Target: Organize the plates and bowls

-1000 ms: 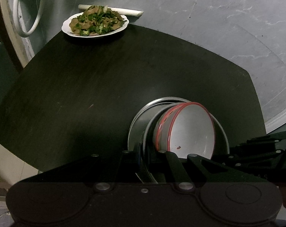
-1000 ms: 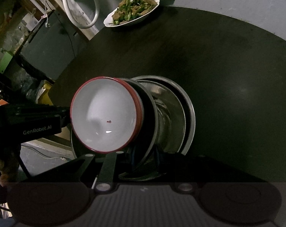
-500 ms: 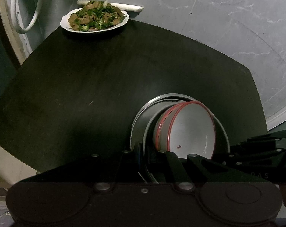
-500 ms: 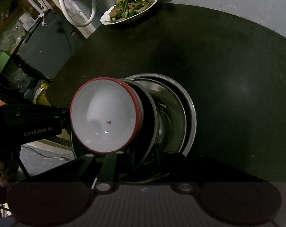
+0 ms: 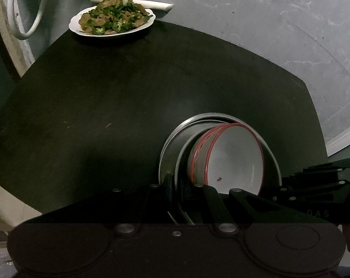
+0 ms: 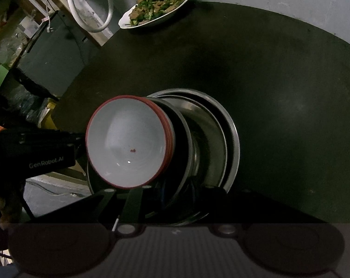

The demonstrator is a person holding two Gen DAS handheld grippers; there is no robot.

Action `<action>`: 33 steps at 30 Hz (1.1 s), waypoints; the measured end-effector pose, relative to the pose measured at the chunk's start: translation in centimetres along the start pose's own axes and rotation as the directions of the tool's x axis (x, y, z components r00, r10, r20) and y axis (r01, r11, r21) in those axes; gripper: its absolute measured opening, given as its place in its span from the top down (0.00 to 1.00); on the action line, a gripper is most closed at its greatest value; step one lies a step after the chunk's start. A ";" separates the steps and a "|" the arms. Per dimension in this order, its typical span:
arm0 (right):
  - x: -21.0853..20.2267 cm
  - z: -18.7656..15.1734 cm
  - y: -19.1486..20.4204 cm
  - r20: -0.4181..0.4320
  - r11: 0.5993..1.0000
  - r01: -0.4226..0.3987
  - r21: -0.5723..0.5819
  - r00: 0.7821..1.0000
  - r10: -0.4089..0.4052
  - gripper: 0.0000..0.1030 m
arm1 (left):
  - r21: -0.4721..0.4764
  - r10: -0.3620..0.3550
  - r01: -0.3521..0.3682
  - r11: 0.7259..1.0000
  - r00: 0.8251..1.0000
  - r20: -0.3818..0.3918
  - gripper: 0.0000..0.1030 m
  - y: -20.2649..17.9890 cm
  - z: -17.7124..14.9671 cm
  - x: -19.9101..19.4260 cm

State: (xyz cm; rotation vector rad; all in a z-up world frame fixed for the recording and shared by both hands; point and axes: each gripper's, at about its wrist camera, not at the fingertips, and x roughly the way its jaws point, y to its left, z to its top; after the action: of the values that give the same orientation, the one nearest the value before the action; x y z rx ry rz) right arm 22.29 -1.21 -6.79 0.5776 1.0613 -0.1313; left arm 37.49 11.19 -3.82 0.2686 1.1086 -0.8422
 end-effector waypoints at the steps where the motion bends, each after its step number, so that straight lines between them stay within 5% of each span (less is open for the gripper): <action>1: 0.1 0.1 0.0 -0.001 1.000 0.001 0.002 1.000 -0.001 0.78 | 0.000 -0.001 0.001 1.000 1.000 -0.001 0.95 0.0 0.0 0.1; 33: -0.1 -0.2 -0.5 0.026 0.999 0.023 0.029 0.999 -0.024 0.78 | 0.026 -0.040 0.040 0.999 0.999 -0.005 0.95 0.7 0.3 0.9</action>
State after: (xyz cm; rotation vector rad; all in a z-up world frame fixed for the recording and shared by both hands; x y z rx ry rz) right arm 21.88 -1.60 -6.96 0.5876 1.0420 -0.1745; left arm 38.35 11.12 -4.64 0.2708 1.1114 -0.8926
